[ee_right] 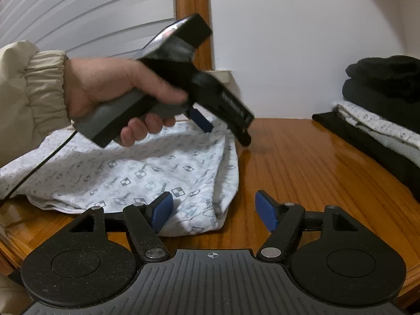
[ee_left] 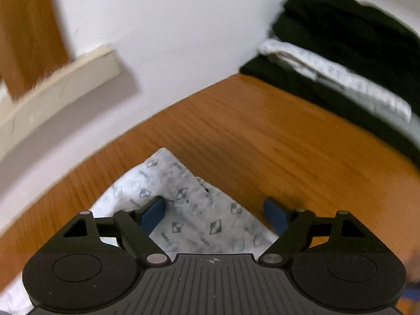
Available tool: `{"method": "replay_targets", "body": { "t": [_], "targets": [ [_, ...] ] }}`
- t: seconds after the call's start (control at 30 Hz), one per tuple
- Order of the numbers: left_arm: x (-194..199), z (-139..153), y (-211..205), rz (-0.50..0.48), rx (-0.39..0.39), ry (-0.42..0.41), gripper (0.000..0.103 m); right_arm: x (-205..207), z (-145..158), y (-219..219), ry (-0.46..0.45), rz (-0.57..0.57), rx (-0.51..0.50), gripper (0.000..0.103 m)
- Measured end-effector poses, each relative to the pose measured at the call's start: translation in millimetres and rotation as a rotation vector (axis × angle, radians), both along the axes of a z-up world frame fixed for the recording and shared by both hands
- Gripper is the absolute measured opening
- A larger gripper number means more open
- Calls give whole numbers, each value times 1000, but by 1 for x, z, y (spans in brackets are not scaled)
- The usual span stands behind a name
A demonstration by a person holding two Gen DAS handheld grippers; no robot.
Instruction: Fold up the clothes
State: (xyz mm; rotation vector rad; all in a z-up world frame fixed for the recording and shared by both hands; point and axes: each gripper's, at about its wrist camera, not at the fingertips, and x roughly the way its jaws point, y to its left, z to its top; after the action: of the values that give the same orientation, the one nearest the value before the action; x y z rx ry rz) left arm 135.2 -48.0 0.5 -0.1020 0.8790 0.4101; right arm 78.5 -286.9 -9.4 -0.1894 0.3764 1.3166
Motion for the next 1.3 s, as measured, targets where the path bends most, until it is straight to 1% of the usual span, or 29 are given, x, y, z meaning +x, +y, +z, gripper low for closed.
{"method": "replay_targets", "body": {
  "t": [0.03,0.07,0.1,0.13,0.17,0.2,0.23,0.3,0.4,0.5,0.63,0.73,0.87,0.93,1.0,1.07,1.17,1.2,1.23,1.27,1.3],
  "targets": [
    [-2,-1,-2,-9,9,-12,84,0,0,0,-1,-1,0,69],
    [-4,0,-1,-19,1,-25,81,0,-1,0,-1,-1,0,69],
    [-7,0,0,-28,-7,-37,67,0,-1,0,0,0,0,69],
    [-10,1,2,-33,-11,-48,45,0,-1,0,1,0,0,69],
    [-12,2,4,-18,2,-52,31,1,0,0,4,0,1,69],
    [-17,4,9,-14,-12,-62,20,1,0,0,8,1,2,69],
    [-22,6,14,-9,-30,-74,17,2,0,1,12,1,2,69],
    [-38,13,27,0,-114,-138,12,2,2,2,22,5,3,70],
    [-74,34,39,-5,-215,-262,11,3,5,7,40,22,5,70],
    [-104,47,48,-15,-275,-329,11,3,8,11,58,38,6,69],
    [-133,53,54,-4,-304,-368,11,3,15,22,63,53,9,69],
    [-146,51,57,2,-319,-392,11,5,22,29,78,59,-4,69],
    [-153,48,59,-2,-341,-420,11,13,24,42,93,79,-72,70],
    [-153,47,58,-12,-344,-423,11,16,22,50,93,89,-109,71],
    [-147,45,57,-19,-349,-422,11,20,20,56,94,97,-132,77],
    [-138,42,56,-23,-352,-412,12,22,22,60,96,105,-148,80],
    [-121,41,55,-18,-327,-370,14,25,24,65,113,123,-165,80],
    [-113,41,54,-18,-308,-346,14,25,23,64,114,127,-163,80],
    [-104,41,52,-19,-288,-323,21,25,23,63,114,129,-159,79],
    [-95,41,50,-19,-266,-298,26,24,23,62,112,132,-155,74],
    [-83,41,46,-21,-233,-265,34,23,22,58,119,134,-144,67]
  ]
}}
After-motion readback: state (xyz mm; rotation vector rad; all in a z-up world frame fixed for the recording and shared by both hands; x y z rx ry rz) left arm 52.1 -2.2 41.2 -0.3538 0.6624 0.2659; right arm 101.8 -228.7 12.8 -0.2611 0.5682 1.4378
